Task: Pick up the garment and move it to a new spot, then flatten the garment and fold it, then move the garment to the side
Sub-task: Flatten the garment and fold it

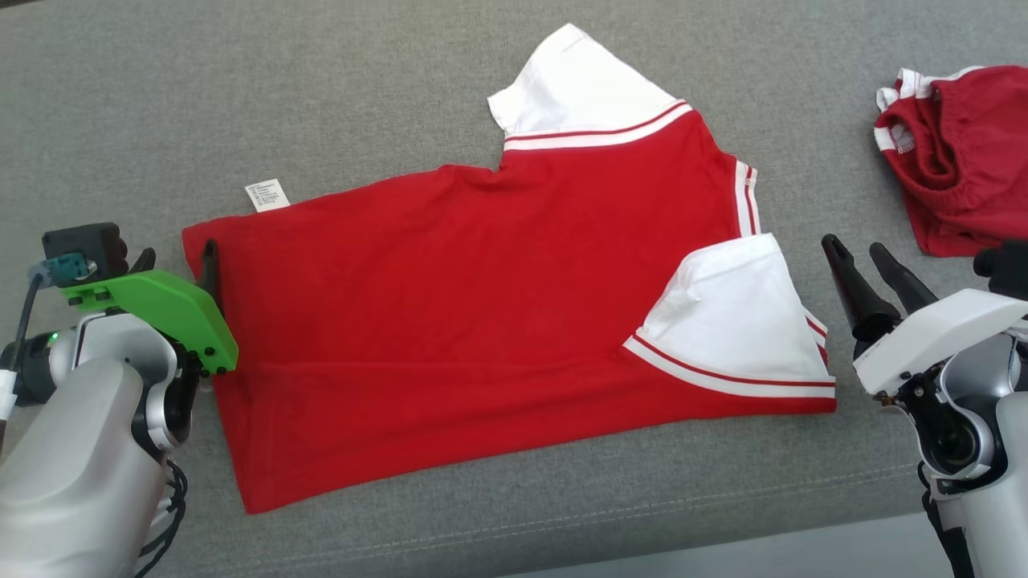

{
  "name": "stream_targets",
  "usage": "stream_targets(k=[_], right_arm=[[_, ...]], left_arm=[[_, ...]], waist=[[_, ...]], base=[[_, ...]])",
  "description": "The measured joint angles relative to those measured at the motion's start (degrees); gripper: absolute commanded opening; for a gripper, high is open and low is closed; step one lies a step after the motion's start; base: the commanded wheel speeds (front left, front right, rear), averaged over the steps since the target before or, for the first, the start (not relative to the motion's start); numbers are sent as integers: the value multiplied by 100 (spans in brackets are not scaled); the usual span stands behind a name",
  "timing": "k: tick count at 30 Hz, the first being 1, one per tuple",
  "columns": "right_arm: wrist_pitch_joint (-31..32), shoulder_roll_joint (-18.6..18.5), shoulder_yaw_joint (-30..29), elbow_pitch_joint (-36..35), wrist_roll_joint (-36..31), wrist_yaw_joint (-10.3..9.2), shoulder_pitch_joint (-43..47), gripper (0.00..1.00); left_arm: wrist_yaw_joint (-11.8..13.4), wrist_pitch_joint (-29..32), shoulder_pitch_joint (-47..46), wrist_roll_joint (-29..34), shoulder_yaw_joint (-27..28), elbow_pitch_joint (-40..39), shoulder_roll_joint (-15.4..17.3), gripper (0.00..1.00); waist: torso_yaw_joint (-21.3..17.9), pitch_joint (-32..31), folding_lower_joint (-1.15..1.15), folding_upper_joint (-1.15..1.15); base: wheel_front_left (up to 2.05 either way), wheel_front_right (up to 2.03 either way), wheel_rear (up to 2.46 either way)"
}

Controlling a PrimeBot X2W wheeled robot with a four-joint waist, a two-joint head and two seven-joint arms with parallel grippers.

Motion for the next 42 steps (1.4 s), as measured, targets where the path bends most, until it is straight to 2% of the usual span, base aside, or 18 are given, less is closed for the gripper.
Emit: stream_targets(k=[8, 18, 21, 23, 24, 25, 26, 27, 28, 30, 35, 42], right_arm=[[-56, -53, 66, 22, 26, 0, -164, 100], [-56, -76, 190, 65, 41, 0, -326, 100], [-55, -101, 219, 90, 41, 0, -411, 100], [-56, -108, 244, 119, 41, 0, -439, 100], [-56, -110, 259, 131, 41, 0, -456, 100], [-56, -112, 275, 144, 41, 0, -481, 100], [-56, -114, 290, 148, 41, 0, -502, 100], [-56, -116, 305, 151, 41, 0, -510, 100], [-56, -119, 319, 165, 41, 0, -515, 100], [-56, -152, 352, 193, 38, 0, -560, 100], [9, -304, 461, 237, -101, 0, -930, 100], [478, -589, 809, 546, -421, 0, -2077, 100]], left_arm=[[-177, 49, -388, 83, -130, 578, -12, 100], [-416, 1, -699, 237, -321, 884, -37, 100], [-526, -32, -779, 281, -385, 933, -80, 82], [-569, -103, -833, 292, -405, 980, -111, 84], [-578, -116, -855, 311, -424, 1007, -121, 78], [-583, -115, -872, 335, -447, 1037, -129, 55], [-604, -114, -892, 335, -464, 1061, -137, 45], [-609, -116, -923, 342, -478, 1080, -151, 41], [-622, -129, -951, 349, -486, 1101, -174, 31], [-633, -222, -977, 350, -488, 1133, -212, 0], [-724, -472, -990, 343, -467, 1106, -283, 0], [-761, -999, -815, 229, -334, 521, -365, 0]], waist=[[-130, 337, 0, 0], [-153, 464, 0, 0], [-144, 494, 0, 0], [-138, 510, 0, 0], [-136, 516, 0, 0], [-135, 522, 0, 0], [-135, 528, 0, 0], [-134, 537, 0, 0], [-132, 546, 0, 0], [-122, 561, 0, 0], [-31, 579, 0, 0], [240, 639, 0, 0]], base=[[0, 0, 0], [0, 0, 0], [0, 0, 0], [0, 0, 0], [0, 0, 0], [0, 0, 0], [0, 0, 0], [0, 0, 0], [0, 0, 0], [0, 0, 0], [0, 0, 0], [0, 0, 0]])
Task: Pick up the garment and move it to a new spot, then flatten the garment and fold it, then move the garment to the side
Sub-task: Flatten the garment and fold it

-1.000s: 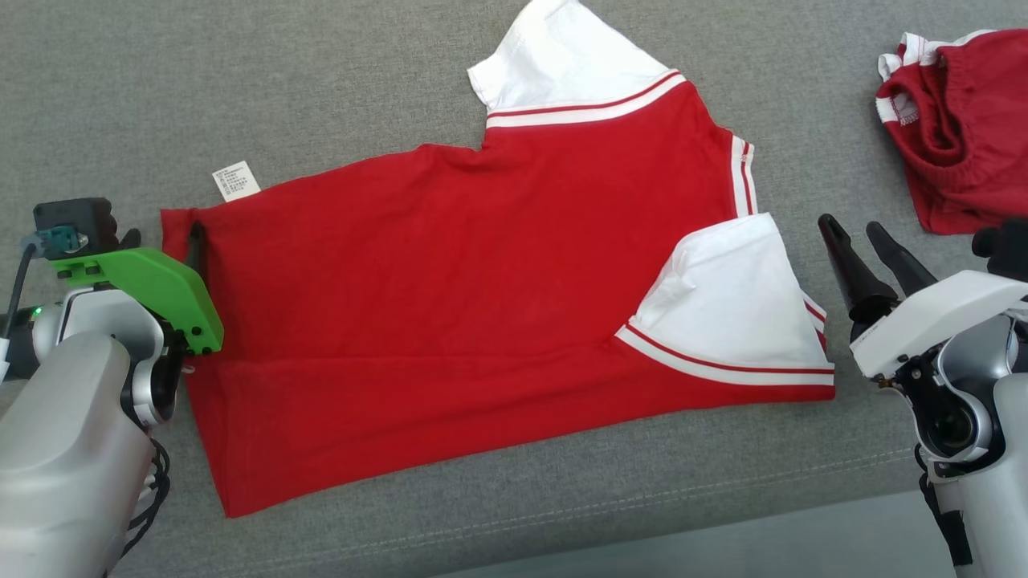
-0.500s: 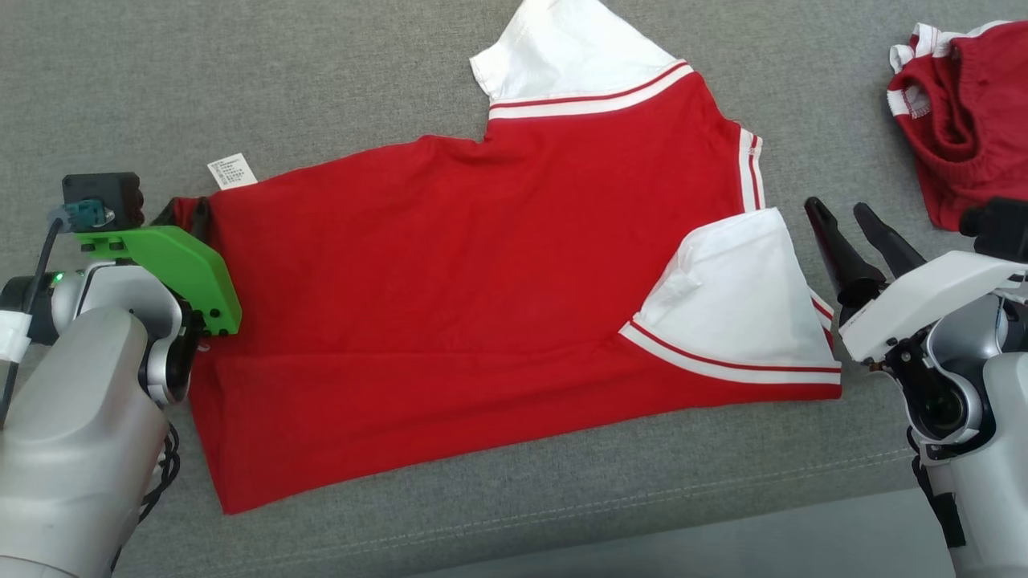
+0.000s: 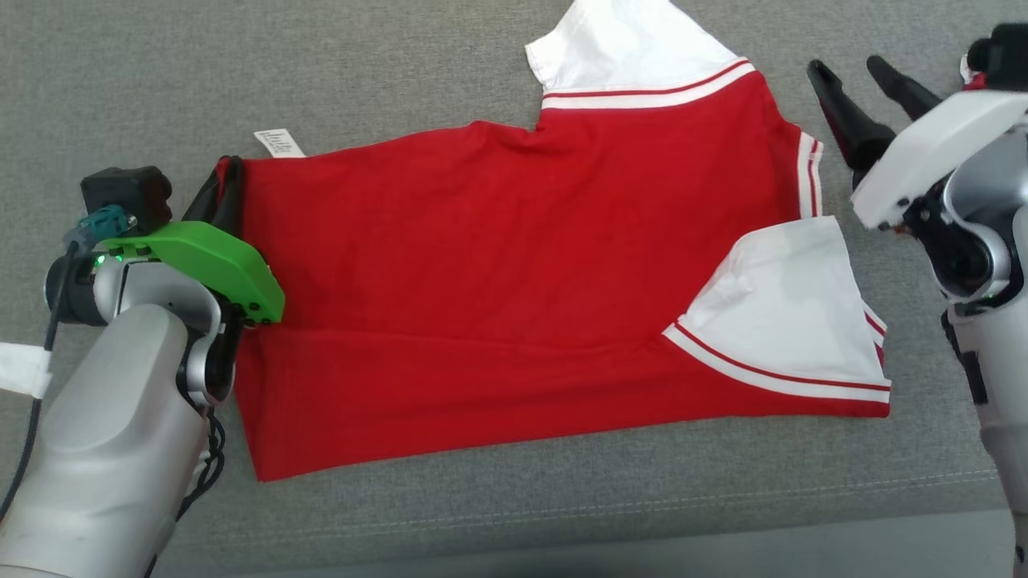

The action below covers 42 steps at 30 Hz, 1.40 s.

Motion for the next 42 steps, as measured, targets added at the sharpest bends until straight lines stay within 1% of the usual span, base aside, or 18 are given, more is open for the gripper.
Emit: stream_targets(k=[1, 6, 9, 13, 18, 22, 26, 30, 31, 32, 34, 35, 36, 39, 42], right_arm=[[177, -60, 99, 215, -74, 0, -405, 100], [554, -191, 324, 882, -282, 0, -1454, 100], [764, -243, 474, 1356, -432, 0, -2001, 100], [994, -339, 670, 1960, -650, 0, -2619, 100], [1180, -396, 911, 2579, -808, 0, -3128, 100], [1274, -421, 1116, 2933, -853, 0, -3377, 100], [1330, -524, 1341, 3197, -904, 0, -3532, 100], [1407, -604, 1549, 3387, -896, 0, -3672, 100], [1433, -603, 1591, 3415, -878, 0, -3706, 91], [1452, -599, 1642, 3443, -849, 0, -3722, 53], [1467, -597, 1742, 3477, -817, 0, -3749, 26], [1466, -597, 1791, 3498, -811, 0, -3763, 9], [1446, -592, 1838, 3519, -816, 2, -3772, 0], [1284, -546, 1885, 3611, -805, 5, -3777, 0], [994, -486, 1819, 3729, -791, 5, -3790, 0]], left_arm=[[40, -118, 117, -4, 0, -233, -55, 0], [171, -352, 245, -16, 20, -736, -208, 0], [238, -438, 249, -34, 7, -956, -367, 0], [249, -491, 218, -29, -66, -1101, -591, 0], [231, -578, 36, -2, -176, -1116, -866, 0], [156, -620, -73, 4, -236, -1012, -1036, 0], [94, -656, -175, 5, -276, -906, -1158, 0], [32, -682, -221, 11, -314, -780, -1214, 0], [30, -689, -249, 11, -316, -760, -1224, 0], [12, -691, -269, 11, -318, -738, -1234, 0], [-12, -706, -282, 11, -323, -669, -1248, 0], [-21, -706, -294, 11, -323, -637, -1250, 0], [-38, -706, -309, 11, -331, -609, -1249, 0], [-65, -679, -370, 8, -330, -538, -1235, 0], [-146, -617, -416, -59, -299, -470, -1205, 0]], waist=[[107, 33, 0, 0], [417, 170, 0, 0], [628, 289, 0, 0], [922, 471, 1, 0], [1289, 702, 1, 0], [1541, 856, 1, 0], [1740, 956, 1, 0], [1872, 998, 1, 0], [1890, 1002, 1, 0], [1899, 1002, 1, 0], [1893, 996, 1, 0], [1885, 991, 1, 0], [1873, 983, 1, 0], [1826, 945, 1, 0], [1753, 900, 1, 0]], base=[[0, 0, 0], [0, 0, 0], [0, 0, 0], [0, 0, 0], [0, 0, 0], [0, 0, 0], [0, 0, 0], [0, 0, 0], [0, 0, 0], [0, 0, 0], [0, 0, 0], [0, 0, 0], [0, 0, 0], [0, 0, 0], [0, 0, 0]])
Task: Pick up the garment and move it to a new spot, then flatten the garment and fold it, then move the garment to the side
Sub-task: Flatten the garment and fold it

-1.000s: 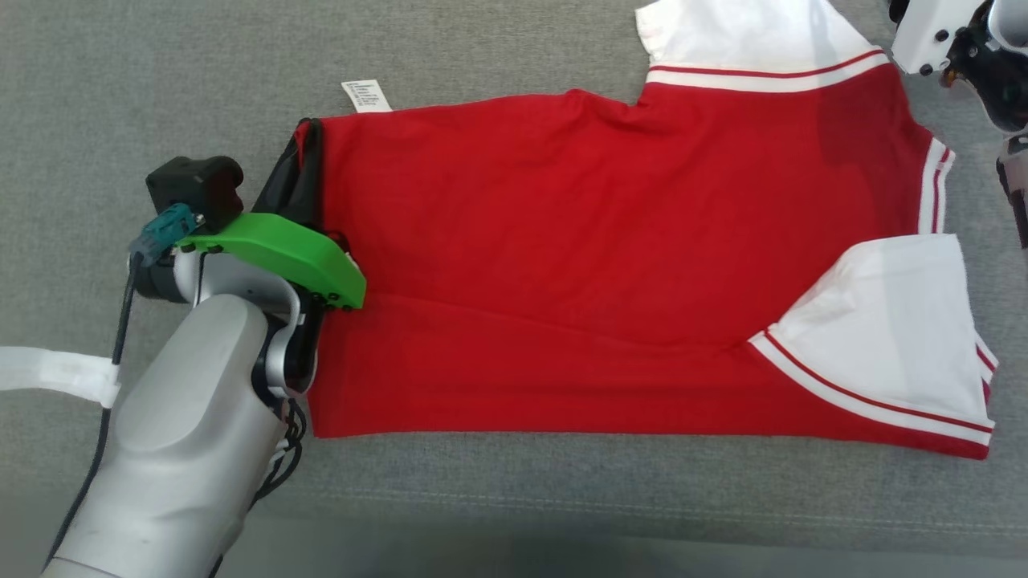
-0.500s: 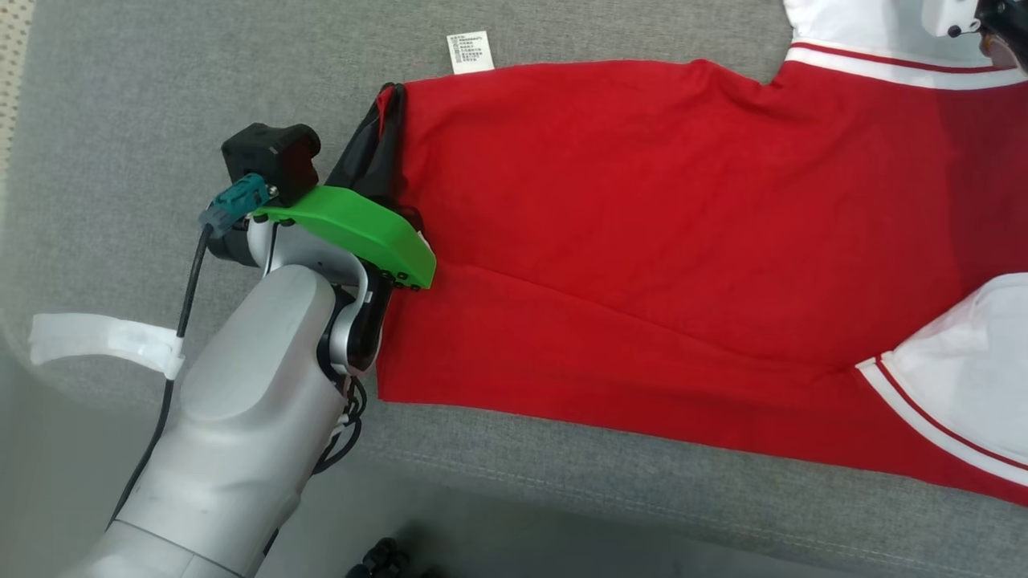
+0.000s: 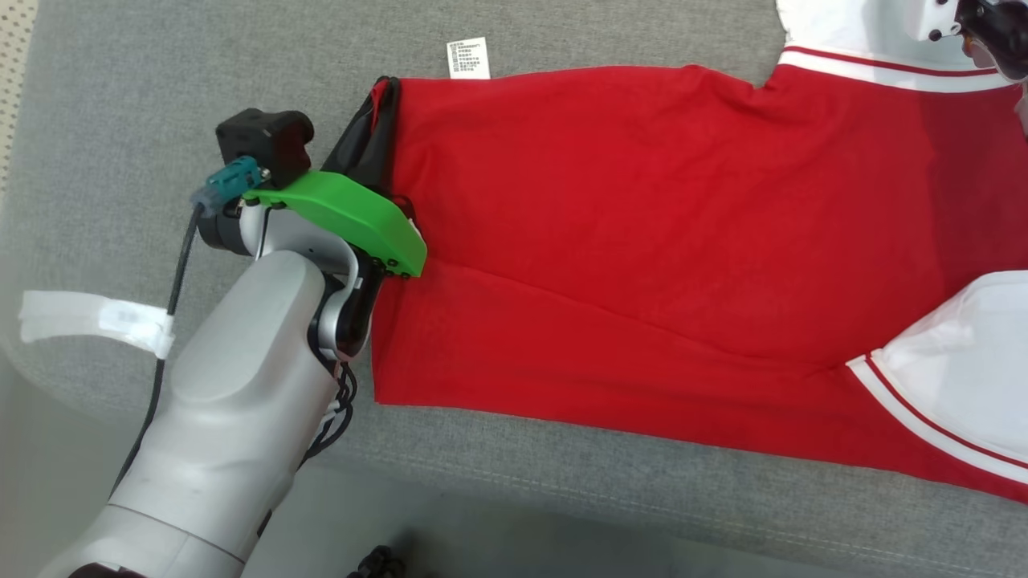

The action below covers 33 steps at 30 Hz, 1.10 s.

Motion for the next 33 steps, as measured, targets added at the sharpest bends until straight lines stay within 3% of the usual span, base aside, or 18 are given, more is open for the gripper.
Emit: stream_targets(k=[12, 24, 33], right_arm=[[-957, 186, -5, -63, 670, -1, 246, 0], [-1578, -255, 439, -1322, 1655, -2, 1336, 0], [-1997, -648, 385, -2615, 2123, -2, 2537, 0]], left_arm=[[-307, 319, -69, -511, 320, 391, 254, 0], [-572, 130, 339, -764, 498, 232, 617, 0], [-700, -172, 1050, -856, 709, -275, 845, 0]], waist=[[-421, -371, 0, 0], [-808, -855, -1, 0], [-1012, -1255, -1, 0]], base=[[0, 0, 0], [0, 0, 0], [0, 0, 0]])
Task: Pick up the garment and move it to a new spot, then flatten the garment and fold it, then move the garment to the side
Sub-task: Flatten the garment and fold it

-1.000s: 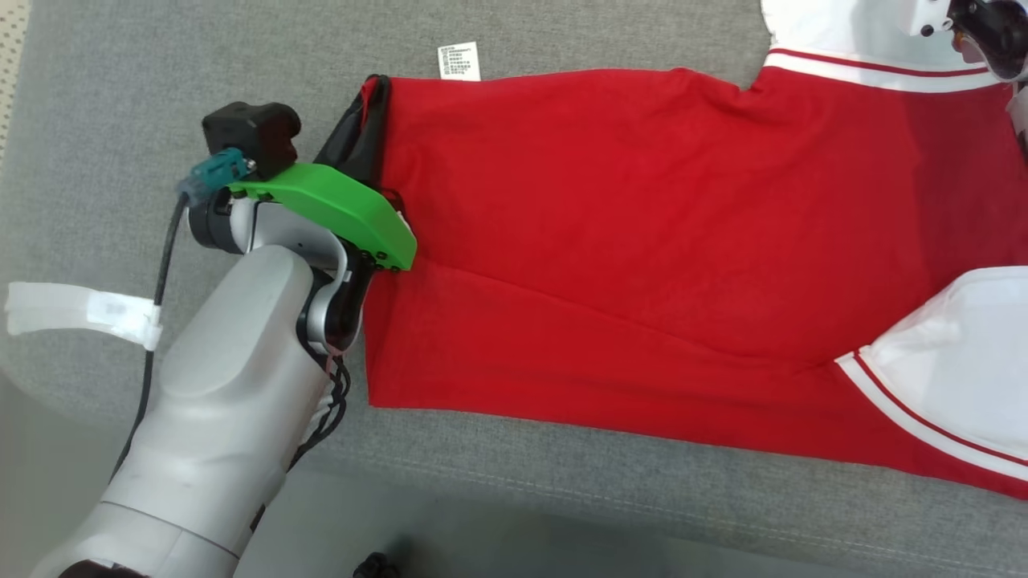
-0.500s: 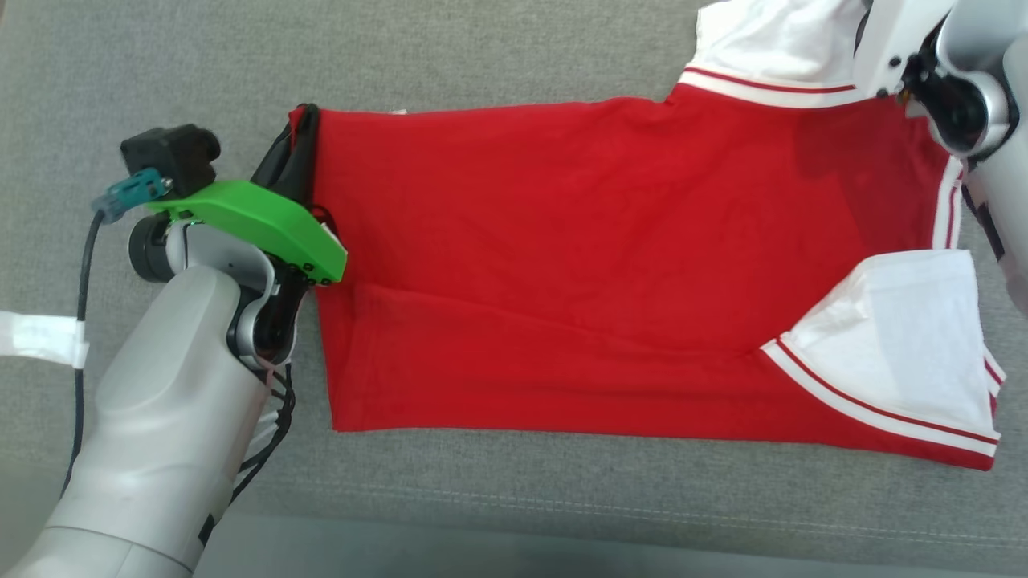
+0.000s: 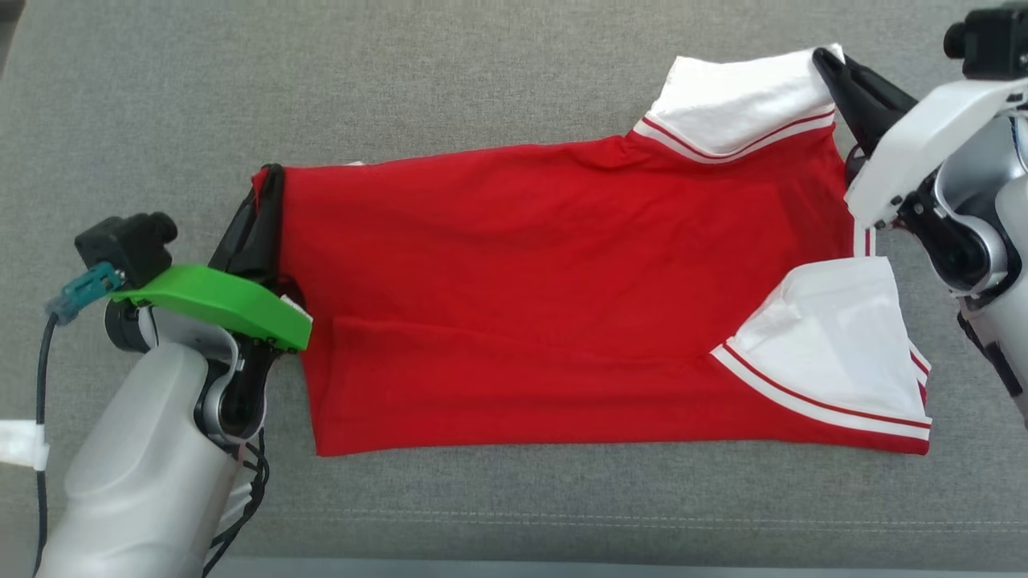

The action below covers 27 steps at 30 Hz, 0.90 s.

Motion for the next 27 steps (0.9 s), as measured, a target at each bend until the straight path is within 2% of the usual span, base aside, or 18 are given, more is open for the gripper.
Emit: stream_targets(k=[11, 21, 27], right_arm=[[-194, -118, -776, -1327, 90, -1, 1803, 0], [-123, 359, -1566, -2008, -147, -3, 3058, 0], [-34, 550, -1817, -2167, -254, -3, 3477, 0]], left_arm=[[-170, -100, 1177, -131, 230, -1001, 342, 0], [-198, -124, 2154, -252, 445, -1775, 465, 0], [-200, -125, 2481, -86, 454, -1724, 448, 0]], waist=[[-166, -463, 0, 0], [-315, -575, 0, 0], [-323, -575, 0, 0]], base=[[0, 0, 0], [0, 0, 0], [0, 0, 0]])
